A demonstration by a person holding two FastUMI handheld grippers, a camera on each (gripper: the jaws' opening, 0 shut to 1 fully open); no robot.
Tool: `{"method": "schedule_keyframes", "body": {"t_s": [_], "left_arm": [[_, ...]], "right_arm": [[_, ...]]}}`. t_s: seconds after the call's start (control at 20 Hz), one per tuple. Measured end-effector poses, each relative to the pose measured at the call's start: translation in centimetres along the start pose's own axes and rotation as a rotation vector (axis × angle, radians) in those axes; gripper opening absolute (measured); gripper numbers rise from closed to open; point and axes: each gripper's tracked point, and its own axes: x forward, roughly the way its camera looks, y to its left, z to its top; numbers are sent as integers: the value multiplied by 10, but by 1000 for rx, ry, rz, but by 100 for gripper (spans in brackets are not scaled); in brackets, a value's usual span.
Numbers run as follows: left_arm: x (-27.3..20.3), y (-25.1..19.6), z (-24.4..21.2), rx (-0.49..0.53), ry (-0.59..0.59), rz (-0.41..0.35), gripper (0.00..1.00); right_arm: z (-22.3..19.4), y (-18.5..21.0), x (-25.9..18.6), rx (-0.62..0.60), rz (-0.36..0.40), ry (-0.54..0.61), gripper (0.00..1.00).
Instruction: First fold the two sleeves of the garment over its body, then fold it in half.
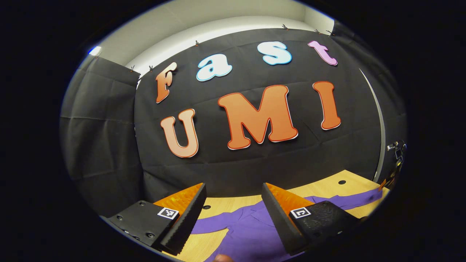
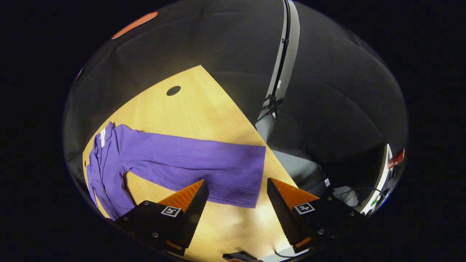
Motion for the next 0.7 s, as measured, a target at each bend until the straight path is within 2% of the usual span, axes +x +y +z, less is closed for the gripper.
{"method": "schedule_keyframes", "body": {"t_s": [0.2, 0.35, 0.4, 0.7], "left_arm": [[0, -2, -7, 11, 22, 1, 95], [-1, -7, -15, 20, 44, -3, 96], [-1, -10, -17, 23, 50, -5, 99], [1, -12, -27, 38, 84, -4, 96]], "right_arm": [[-1, -2, 11, 51, 44, 103, 96], [-1, -7, 19, 62, 33, 151, 96], [-3, -6, 23, 64, 32, 162, 96], [-4, -4, 39, 86, 13, 216, 93]]}}
